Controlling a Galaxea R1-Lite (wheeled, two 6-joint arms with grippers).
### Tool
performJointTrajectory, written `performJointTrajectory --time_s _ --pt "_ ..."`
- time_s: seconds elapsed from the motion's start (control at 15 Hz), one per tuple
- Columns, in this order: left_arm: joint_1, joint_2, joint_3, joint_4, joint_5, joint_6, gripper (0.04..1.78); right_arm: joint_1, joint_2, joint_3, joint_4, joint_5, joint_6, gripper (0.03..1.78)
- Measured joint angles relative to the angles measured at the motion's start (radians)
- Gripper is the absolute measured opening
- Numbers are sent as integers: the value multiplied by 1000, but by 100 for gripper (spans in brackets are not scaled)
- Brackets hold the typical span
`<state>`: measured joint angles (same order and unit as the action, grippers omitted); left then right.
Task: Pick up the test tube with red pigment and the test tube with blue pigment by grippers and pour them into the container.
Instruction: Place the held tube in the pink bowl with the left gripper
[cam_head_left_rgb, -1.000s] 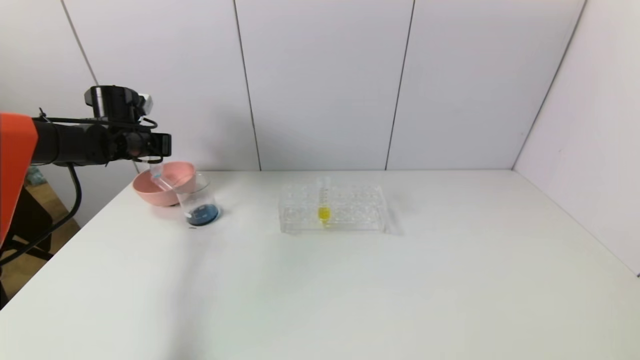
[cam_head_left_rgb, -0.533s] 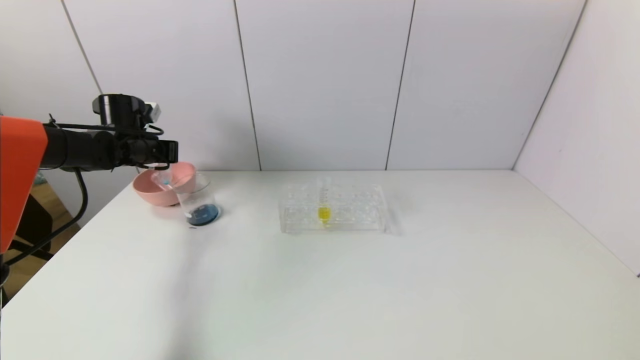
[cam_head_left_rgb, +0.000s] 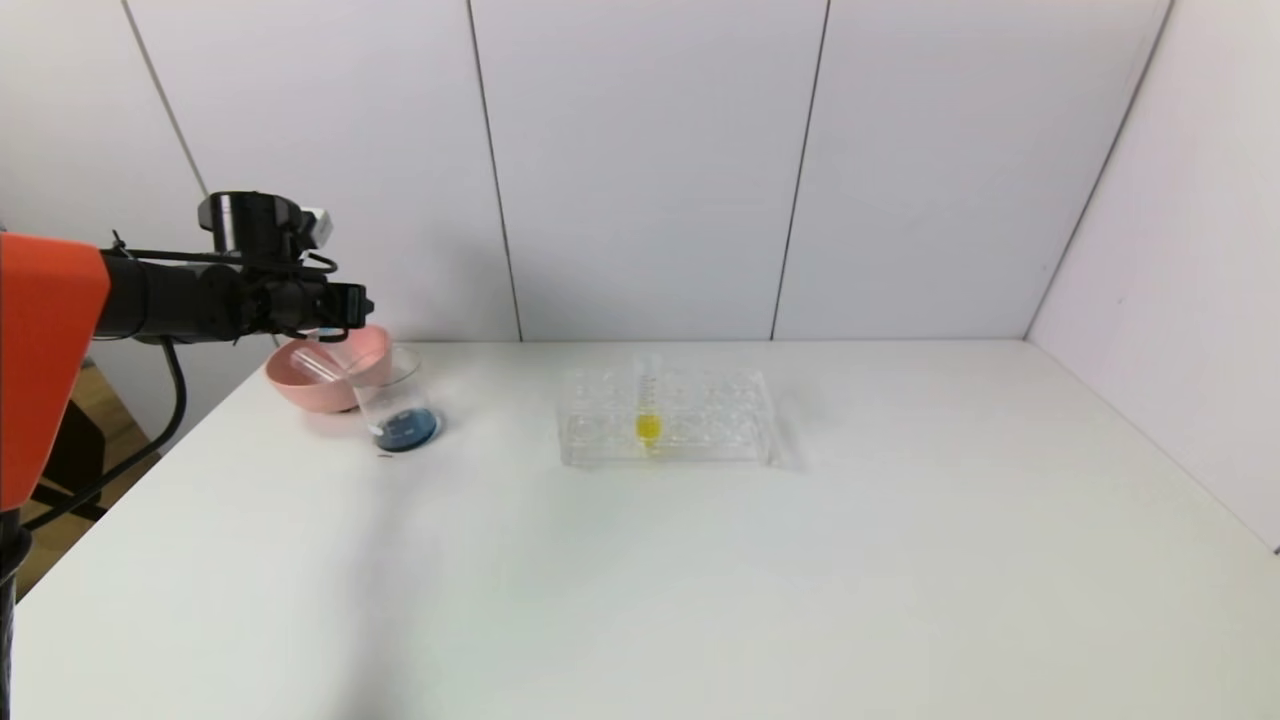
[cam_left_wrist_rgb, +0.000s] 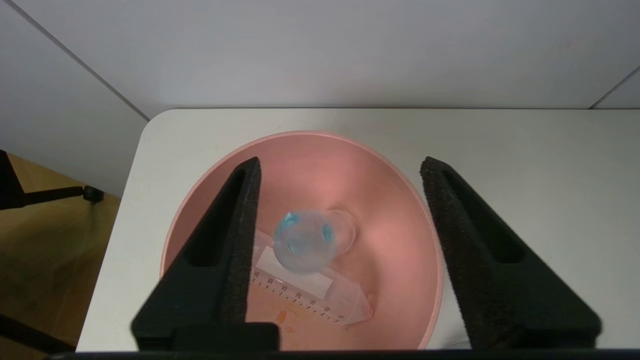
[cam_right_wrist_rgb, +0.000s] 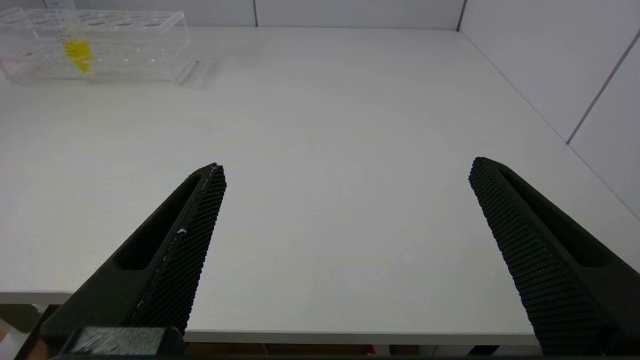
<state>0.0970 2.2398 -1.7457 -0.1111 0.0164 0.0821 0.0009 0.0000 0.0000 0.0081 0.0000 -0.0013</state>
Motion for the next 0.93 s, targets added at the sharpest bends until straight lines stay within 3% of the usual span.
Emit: performJointTrajectory --time_s 0.13,0.33,0.93 --pt "-1 -1 0 -1 0 0 145 0 0 0 0 0 0 177" --pt "-8 -29 13 -4 0 0 172 0 0 0 0 0 0 177" --pt "-55 -266 192 -8 2 -1 177 0 0 0 0 0 0 177"
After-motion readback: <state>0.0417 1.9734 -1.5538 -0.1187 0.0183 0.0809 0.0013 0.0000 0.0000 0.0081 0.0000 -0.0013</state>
